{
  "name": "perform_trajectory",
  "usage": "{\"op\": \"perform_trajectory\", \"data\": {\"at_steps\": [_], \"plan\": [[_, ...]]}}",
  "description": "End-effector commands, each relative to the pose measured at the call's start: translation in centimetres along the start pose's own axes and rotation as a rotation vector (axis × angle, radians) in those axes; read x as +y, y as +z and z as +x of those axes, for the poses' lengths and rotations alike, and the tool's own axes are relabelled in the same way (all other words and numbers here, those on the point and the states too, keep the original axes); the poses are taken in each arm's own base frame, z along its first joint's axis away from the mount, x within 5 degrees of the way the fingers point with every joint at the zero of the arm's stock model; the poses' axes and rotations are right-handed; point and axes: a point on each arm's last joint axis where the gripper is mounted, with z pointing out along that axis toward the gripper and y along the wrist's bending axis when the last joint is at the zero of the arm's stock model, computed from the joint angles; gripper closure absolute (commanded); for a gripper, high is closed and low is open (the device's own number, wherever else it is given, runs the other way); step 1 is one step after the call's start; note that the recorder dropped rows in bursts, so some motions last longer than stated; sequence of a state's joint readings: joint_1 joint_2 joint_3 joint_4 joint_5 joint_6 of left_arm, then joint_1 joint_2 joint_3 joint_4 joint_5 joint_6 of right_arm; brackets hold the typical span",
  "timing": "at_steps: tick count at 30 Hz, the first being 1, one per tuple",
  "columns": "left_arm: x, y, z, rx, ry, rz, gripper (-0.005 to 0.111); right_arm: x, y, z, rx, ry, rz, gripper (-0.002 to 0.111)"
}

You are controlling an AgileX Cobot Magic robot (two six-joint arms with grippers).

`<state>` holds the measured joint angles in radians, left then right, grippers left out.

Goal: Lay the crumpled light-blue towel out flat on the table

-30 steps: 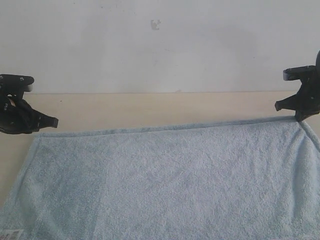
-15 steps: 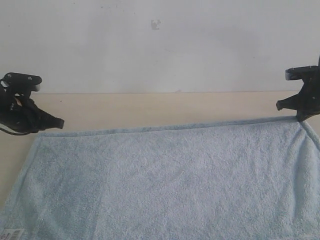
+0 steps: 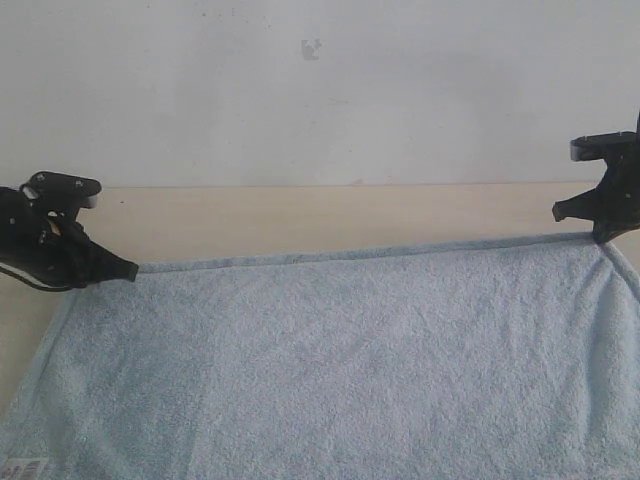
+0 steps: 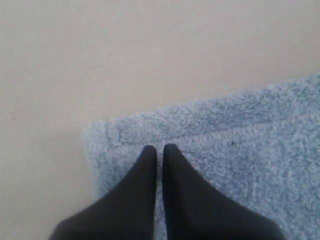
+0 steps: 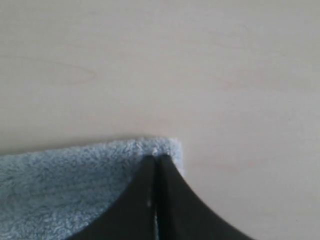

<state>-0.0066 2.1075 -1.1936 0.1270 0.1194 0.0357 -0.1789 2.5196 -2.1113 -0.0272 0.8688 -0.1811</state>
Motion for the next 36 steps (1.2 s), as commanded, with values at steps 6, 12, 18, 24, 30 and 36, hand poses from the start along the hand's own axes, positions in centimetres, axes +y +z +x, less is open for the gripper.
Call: {"op": "perform_trajectory", "data": {"at_steps": [6, 12, 18, 24, 30, 36], "plan": [[2.0, 3.3, -0.5, 0.043, -0.045, -0.023, 0.103, -0.1, 0.8, 1.0, 0.077, -0.012, -0.034, 0.108], [3.6, 3.7, -4.1, -0.018, -0.013, -0.06, 0.103, 0.0, 0.8, 1.0, 0.072, -0.013, -0.034, 0.108], [4.4, 5.0, -5.1, -0.012, -0.029, -0.078, 0.103, 1.1, 0.8, 0.7, 0.066, -0.043, -0.041, 0.108], [4.9, 1.2, -7.6, -0.079, -0.022, -0.102, 0.103, 1.8, 0.8, 0.4, 0.046, -0.055, -0.041, 0.108], [5.2, -2.5, -9.0, -0.078, -0.038, -0.113, 0.103, 1.8, 0.8, 0.4, 0.045, -0.055, -0.041, 0.108], [3.3, -2.1, -6.9, 0.02, -0.001, -0.065, 0.103, 1.8, 0.8, 0.4, 0.047, -0.055, -0.041, 0.108]]}}
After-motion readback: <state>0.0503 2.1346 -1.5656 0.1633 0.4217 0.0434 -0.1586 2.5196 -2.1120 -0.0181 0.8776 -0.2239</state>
